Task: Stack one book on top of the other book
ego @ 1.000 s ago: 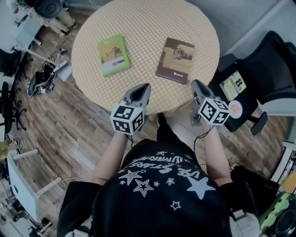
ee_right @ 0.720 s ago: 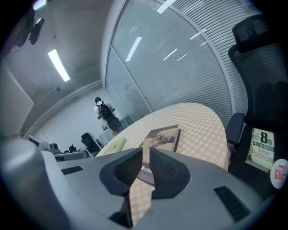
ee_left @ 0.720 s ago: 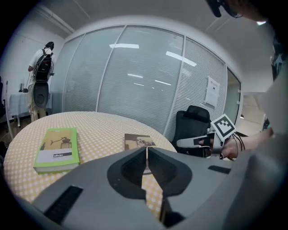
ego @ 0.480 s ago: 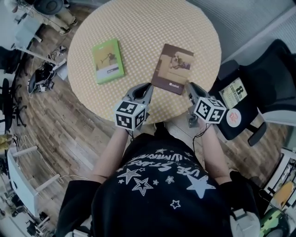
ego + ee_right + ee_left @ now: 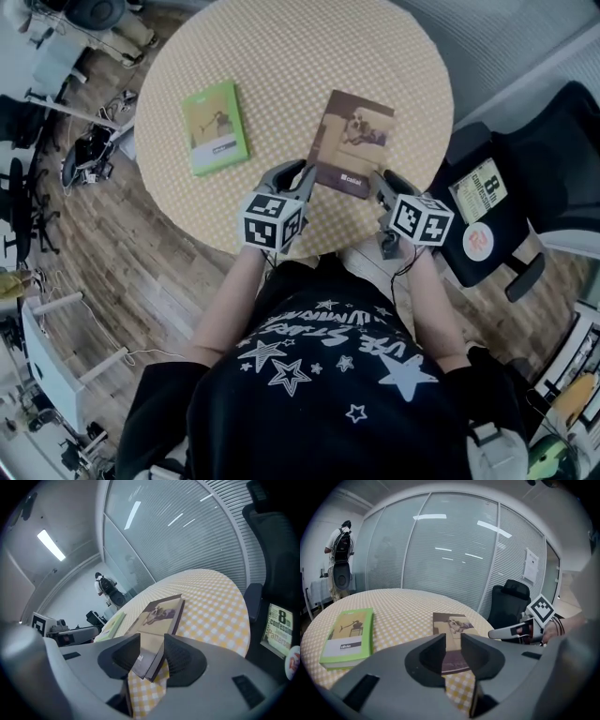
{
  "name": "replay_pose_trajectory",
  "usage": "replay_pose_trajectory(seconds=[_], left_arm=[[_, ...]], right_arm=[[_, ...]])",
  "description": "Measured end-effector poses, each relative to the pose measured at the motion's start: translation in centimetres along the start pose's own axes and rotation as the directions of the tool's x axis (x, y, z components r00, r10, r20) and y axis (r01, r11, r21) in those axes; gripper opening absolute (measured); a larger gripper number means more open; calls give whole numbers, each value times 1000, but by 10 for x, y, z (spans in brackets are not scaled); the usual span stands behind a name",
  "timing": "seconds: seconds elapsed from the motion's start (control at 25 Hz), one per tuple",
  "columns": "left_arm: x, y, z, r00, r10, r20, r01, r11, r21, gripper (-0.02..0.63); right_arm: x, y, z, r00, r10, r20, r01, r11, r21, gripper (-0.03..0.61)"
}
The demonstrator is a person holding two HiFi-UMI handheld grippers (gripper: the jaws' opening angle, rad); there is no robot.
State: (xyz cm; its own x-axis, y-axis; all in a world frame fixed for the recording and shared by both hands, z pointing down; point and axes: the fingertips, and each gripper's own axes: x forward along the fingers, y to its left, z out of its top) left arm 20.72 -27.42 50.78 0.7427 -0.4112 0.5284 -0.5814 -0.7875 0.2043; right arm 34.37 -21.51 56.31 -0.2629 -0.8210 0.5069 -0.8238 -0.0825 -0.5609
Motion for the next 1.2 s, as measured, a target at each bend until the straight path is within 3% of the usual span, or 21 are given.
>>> replay_pose_trajectory(seconds=[0.04,0.12,0.24,0.4,0.68,1.2], left_arm=[[3,1,-3,1000,-2,-14,2,1000,0,117],[9,4,-8,999,-1,-39,1,1000,0,122],[21,10,-17,997,-4,-80,3,1000,-9,202],[38,15,-34,989,-41,-139,30,996,-83,283],[62,23,-46,978,-66,-198,38,989,-141,322],[75,17,-61,959,-128,-251,75,975,-211,302]], right_arm=[[2,0,0,1000,2,-5,-2,1000,4,145],[6,0,-1,1000,2,-19,-2,1000,11,169],[12,-3,-7,998,-11,-57,12,1000,15,200],[20,-3,-19,994,-22,-108,24,1000,17,216],[33,2,-28,988,-41,-149,42,999,5,225],[41,4,-28,983,-72,-171,78,997,27,224]])
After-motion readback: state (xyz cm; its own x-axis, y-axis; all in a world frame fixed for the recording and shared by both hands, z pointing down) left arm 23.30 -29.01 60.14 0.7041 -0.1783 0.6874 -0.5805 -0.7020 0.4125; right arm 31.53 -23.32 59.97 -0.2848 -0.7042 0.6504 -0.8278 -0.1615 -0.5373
